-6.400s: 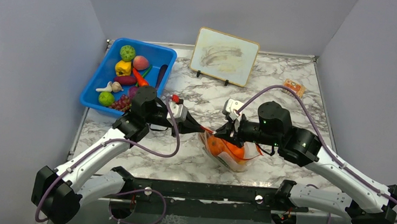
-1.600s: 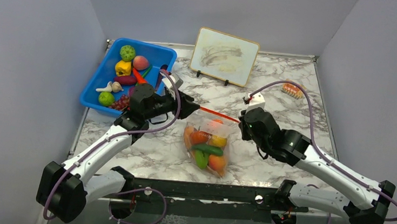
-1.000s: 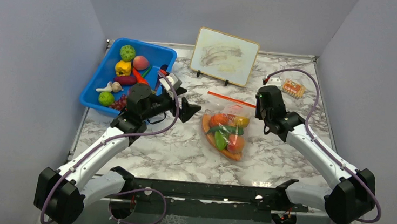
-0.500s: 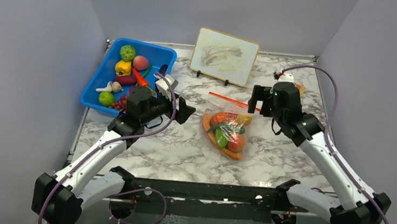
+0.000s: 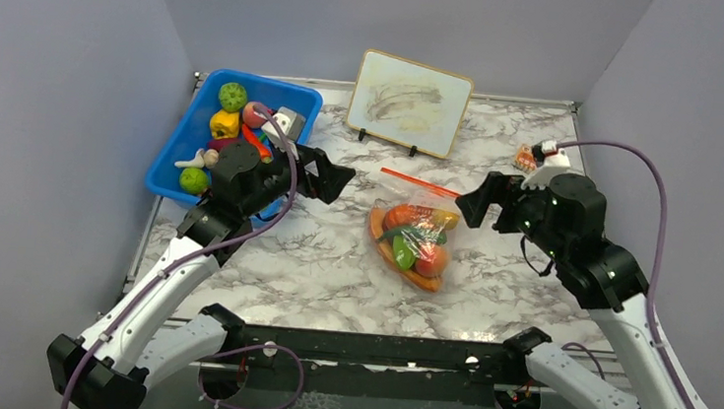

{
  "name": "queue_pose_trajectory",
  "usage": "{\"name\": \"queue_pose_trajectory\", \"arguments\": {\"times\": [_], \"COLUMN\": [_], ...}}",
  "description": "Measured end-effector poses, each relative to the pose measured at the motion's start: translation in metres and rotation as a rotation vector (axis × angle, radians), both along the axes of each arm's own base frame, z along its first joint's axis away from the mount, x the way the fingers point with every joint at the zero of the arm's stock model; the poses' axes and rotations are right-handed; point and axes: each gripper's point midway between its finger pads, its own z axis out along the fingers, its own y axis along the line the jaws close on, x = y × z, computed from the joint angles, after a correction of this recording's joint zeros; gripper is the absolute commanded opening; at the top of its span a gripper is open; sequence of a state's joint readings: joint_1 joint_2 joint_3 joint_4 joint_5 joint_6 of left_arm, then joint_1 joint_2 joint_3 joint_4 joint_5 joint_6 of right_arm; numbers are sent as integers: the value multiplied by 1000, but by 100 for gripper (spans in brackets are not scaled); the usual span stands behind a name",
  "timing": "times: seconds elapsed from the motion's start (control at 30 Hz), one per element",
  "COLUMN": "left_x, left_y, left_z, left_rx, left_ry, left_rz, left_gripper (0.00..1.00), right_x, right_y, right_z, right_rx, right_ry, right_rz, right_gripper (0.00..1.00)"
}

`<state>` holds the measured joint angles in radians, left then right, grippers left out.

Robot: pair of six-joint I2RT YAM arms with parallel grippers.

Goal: Place the food in the zip-top bag and seal the zipper
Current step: Reset both arms

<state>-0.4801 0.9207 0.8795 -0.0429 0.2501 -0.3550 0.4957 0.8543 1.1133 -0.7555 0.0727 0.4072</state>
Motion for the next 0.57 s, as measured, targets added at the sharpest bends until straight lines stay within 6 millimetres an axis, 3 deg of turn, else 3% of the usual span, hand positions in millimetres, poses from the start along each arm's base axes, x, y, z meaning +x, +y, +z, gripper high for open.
{"name": "queue_pose_trajectory", "arguments": {"times": [0.27,0.57], "left_x": [-23,-30], "left_y": [-1,-3], "left_z": [29,13], "left_rx": [-103,-113], "left_ry": [-62,-24], "left_rz": [-53,-72], "left_gripper": [99,99], "right_x": [-35,-37], "right_y": [-10,-10], "right_z": [47,34], "right_rx": [133,141], "right_ry": [-165,-142], "right_rz": [29,22], "right_gripper": [100,100]}}
